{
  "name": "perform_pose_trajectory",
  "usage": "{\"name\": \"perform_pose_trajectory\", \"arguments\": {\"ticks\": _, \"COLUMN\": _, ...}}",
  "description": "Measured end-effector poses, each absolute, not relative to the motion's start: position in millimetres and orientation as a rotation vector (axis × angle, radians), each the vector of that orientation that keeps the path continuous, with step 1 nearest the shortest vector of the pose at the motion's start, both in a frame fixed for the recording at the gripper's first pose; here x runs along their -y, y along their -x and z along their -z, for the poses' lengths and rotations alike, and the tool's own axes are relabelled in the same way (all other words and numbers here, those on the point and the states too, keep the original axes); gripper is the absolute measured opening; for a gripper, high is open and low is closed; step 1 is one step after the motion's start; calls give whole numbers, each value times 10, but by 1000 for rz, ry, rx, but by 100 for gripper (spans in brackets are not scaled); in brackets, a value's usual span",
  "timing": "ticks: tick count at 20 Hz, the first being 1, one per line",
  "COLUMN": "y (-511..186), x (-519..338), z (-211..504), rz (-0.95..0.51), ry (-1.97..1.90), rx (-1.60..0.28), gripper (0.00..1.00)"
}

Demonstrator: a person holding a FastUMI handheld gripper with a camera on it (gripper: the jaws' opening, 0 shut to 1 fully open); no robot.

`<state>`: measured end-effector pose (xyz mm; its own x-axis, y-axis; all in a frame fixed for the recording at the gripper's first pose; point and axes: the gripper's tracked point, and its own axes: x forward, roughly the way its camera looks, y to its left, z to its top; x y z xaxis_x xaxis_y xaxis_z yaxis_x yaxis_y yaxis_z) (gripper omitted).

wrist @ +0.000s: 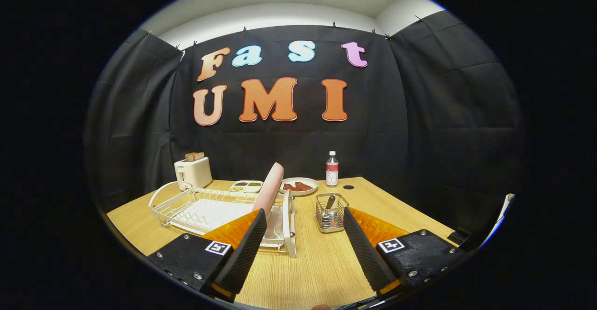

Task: Take the plate from the dish rack, then take the spoon from the basket and place it into the plate.

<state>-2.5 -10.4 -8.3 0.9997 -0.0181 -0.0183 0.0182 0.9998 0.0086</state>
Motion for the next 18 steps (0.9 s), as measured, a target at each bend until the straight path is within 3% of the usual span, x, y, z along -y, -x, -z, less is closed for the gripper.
{"name": "perform_pose_trajectory", "arguments": {"ticks": 18, "y": -461, "x": -41, "z": -158, "rz": 12, "ry": -83, "rx": -37, "gripper": 98}}
